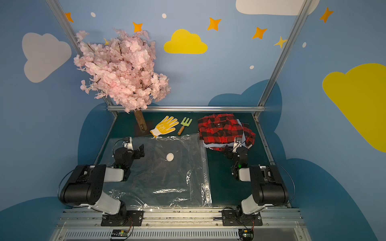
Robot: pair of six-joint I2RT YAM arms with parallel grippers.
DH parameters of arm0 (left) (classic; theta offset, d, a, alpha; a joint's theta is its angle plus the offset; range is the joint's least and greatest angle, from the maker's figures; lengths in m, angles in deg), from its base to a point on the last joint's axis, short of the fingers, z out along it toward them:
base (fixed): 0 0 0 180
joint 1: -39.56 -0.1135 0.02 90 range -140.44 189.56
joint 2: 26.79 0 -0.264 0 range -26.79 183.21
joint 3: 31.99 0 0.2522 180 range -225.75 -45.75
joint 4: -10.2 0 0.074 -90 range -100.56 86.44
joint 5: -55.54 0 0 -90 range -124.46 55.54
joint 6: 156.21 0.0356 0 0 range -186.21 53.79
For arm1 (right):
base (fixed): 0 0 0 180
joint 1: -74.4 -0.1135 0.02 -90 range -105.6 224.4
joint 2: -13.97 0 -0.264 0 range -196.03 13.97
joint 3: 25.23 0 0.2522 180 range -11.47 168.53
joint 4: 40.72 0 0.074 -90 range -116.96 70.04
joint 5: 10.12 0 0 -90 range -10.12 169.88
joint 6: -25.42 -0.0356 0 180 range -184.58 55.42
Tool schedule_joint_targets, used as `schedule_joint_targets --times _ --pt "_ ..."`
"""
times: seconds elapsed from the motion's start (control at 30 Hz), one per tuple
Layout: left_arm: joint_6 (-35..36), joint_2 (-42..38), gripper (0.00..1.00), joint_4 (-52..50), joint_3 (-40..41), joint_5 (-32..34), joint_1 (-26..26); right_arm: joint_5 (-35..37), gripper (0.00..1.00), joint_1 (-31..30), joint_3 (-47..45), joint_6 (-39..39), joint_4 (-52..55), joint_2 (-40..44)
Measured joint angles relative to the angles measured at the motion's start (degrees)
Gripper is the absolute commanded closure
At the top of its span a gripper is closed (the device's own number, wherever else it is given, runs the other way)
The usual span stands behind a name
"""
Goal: Take the shirt out of the vacuum bag
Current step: Reset both arms
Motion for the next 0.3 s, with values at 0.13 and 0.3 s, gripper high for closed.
schedule_joint_targets --times 0.13,0.3 --pt "0.0 0.0 0.00 0.0 0.0 0.0 0.0 0.9 0.04 0.0 0.0 -0.1 -0.4 -0.1" --pt "0.0 0.0 0.00 0.0 0.0 0.0 0.0 0.5 0.04 0.7 0.0 -0.4 -0.4 -0.1"
